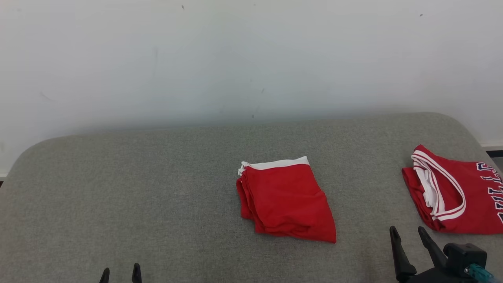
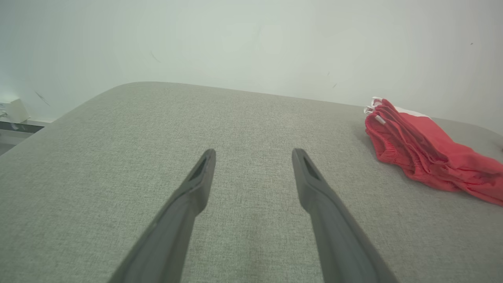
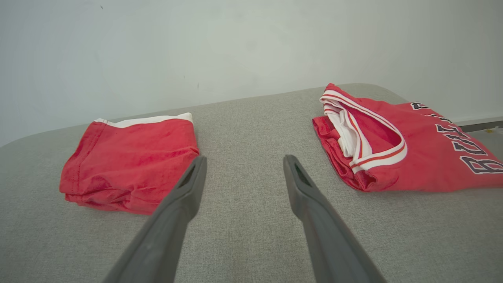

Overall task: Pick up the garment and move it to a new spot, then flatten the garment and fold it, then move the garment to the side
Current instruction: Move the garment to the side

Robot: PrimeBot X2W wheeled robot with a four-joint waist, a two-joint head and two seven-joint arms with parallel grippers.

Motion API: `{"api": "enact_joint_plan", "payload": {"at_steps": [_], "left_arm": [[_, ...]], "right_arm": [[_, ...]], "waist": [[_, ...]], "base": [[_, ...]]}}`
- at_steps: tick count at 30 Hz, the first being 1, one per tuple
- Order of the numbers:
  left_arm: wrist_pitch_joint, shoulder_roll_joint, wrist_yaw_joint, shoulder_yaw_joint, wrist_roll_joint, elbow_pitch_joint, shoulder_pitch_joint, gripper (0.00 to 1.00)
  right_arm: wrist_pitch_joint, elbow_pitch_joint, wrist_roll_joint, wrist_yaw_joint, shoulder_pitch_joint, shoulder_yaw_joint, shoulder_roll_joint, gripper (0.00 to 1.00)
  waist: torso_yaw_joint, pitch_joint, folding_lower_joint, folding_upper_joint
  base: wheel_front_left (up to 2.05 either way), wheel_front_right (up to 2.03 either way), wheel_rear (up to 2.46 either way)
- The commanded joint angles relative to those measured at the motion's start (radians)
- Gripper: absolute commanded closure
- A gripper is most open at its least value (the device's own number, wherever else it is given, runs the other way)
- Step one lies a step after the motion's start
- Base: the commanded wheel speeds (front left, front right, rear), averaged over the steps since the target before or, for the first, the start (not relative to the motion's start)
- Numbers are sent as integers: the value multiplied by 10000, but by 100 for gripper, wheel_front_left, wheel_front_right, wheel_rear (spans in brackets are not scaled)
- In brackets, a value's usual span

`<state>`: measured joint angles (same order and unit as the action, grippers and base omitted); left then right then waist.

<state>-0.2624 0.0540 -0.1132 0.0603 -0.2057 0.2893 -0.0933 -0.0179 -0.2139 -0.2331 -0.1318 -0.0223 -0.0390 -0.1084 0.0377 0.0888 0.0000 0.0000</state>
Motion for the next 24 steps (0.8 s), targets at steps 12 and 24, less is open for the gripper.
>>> {"api": "enact_joint_plan", "payload": {"at_steps": [12,24], "left_arm": [[-28,-33,-62,-216,131,-133,167,0],[-28,-36,-33,-987,-44,-358,466,0]], "right_arm": [[653,69,-358,24,876,1052,-772,0],[4257,-1822,-1773,24,3946,1331,-1328,0]], "waist": [[-402,-150,0,0],[-1404,-708,0,0]], "base": [[0,0,0],[0,0,0]]}}
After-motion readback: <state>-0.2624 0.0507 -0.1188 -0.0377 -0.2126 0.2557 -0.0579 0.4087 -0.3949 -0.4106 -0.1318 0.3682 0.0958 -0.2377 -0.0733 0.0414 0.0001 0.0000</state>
